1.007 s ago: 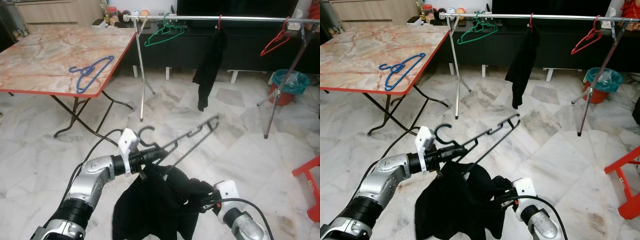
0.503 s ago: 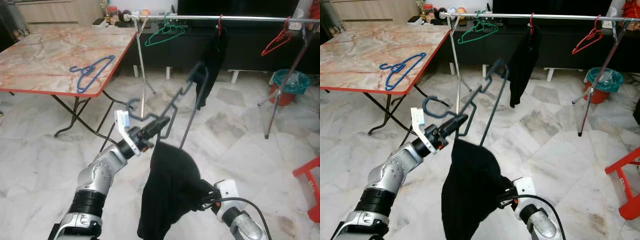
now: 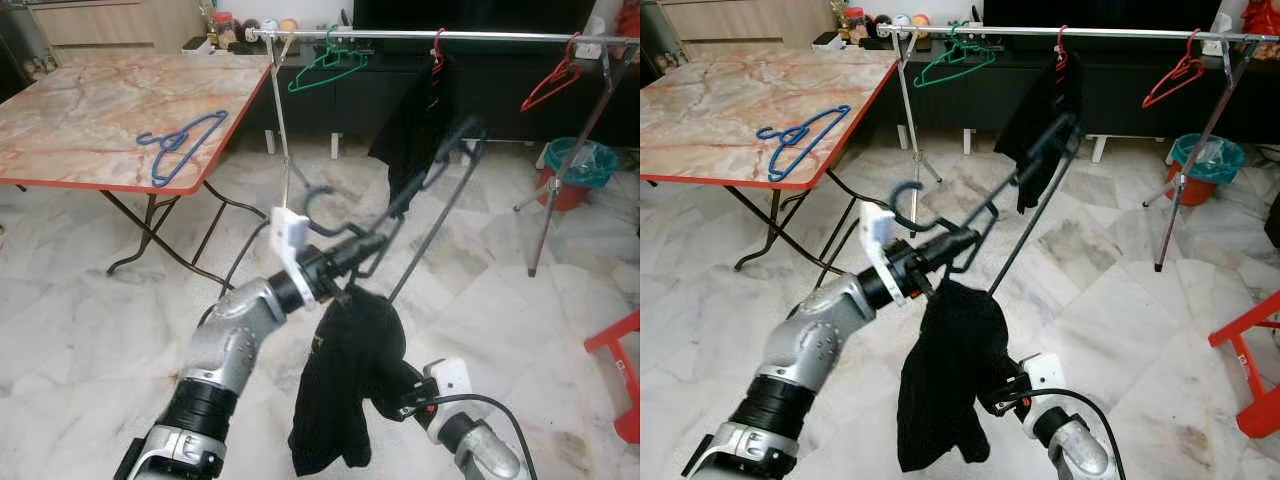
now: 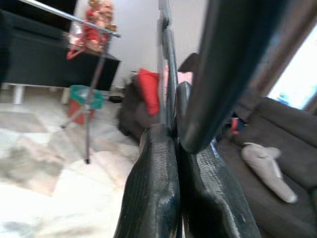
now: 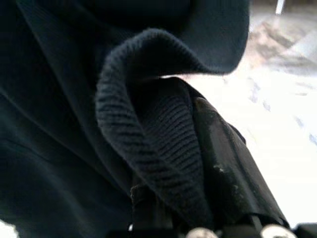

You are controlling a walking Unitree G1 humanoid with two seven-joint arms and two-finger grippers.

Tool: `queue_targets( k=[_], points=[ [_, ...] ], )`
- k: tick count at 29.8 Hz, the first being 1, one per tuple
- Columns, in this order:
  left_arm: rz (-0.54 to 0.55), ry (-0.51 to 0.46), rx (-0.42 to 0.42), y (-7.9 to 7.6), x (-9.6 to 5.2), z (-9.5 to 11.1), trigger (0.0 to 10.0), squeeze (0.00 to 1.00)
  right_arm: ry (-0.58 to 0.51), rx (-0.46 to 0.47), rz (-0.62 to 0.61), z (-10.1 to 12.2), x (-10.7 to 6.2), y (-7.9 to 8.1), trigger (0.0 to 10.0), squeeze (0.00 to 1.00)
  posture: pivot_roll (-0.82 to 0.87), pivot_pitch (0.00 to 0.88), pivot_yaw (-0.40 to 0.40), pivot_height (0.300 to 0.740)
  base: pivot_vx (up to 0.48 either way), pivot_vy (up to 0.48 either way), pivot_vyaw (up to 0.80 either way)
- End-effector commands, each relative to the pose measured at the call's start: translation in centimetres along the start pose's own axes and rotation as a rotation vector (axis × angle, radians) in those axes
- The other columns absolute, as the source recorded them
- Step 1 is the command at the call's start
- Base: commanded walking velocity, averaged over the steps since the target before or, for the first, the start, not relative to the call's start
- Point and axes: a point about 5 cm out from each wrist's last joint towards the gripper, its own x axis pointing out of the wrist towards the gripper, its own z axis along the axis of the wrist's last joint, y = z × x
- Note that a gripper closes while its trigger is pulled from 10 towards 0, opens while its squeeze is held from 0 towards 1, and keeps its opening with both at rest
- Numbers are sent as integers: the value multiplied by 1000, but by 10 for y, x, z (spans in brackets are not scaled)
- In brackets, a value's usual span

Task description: Hang hanger

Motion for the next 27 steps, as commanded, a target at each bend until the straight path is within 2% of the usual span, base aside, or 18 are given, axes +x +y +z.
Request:
queue_targets(
  k=[1,2,3,5,6,7,8,9,13,14,16,17,18,20,21,22,24,27],
  points=[
    [62,-44,41,3,7,10,10000,0,-39,0,25,8,4,4,10000,0,-31,0,62,740,0,0,0],
    [90,-44,71,3,9,9,10000,0,-45,-1,28,10,5,4,10000,0,-31,0,62,740,0,0,0],
    [126,-35,139,3,12,6,10000,0,-55,-2,30,12,6,4,10000,0,-30,0,62,740,0,0,0],
    [163,-44,139,5,13,4,10000,0,-59,-2,34,14,6,4,10000,0,-34,0,62,740,0,0,0],
    [224,-84,79,9,14,5,10000,0,-62,-2,40,14,6,5,10000,0,-34,0,61,740,0,0,0],
    [224,-84,79,9,14,5,10000,0,-62,-2,40,14,6,5,10000,0,-34,0,61,740,0,0,0],
    [253,-107,44,11,14,6,10000,0,-63,-1,43,15,5,5,10000,0,-34,0,61,740,0,0,0],
    [266,-139,-30,11,16,6,10000,0,-66,0,47,16,5,5,10000,0,-35,0,60,740,0,0,0],
    [292,-156,-77,9,20,4,10000,0,-70,0,47,17,4,5,10000,0,-33,0,60,740,0,0,0],
    [308,-140,-44,8,22,1,10000,0,-75,1,44,19,4,5,10000,0,-32,0,60,740,0,0,0],
    [329,-137,-36,9,23,1,10000,0,-79,1,44,20,4,4,10000,0,-32,0,60,740,0,0,0],
    [368,-160,-78,13,22,2,10000,0,-89,9,42,22,4,4,10000,0,-32,0,60,740,0,0,0],
    [402,-195,-166,17,22,4,10000,0,-107,25,41,26,4,3,10000,0,-32,0,60,740,0,0,0],
    [325,-239,-280,14,23,8,10000,0,-121,49,55,30,4,3,10000,0,-35,0,60,740,0,0,0],
    [217,-266,-382,6,25,11,10000,0,-120,66,76,31,4,3,10000,0,-35,0,60,740,0,0,0],
    [217,-266,-382,6,25,11,10000,0,-120,66,76,31,4,3,10000,0,-35,0,60,740,0,0,0],
    [37,-305,-462,-11,26,19,10000,0,-92,56,88,32,2,1,10000,0,-34,0,55,740,0,0,0],
    [-119,-288,-500,-28,25,21,10000,0,-86,49,90,34,-2,-2,10000,0,-32,0,53,740,0,0,0]
  ],
)
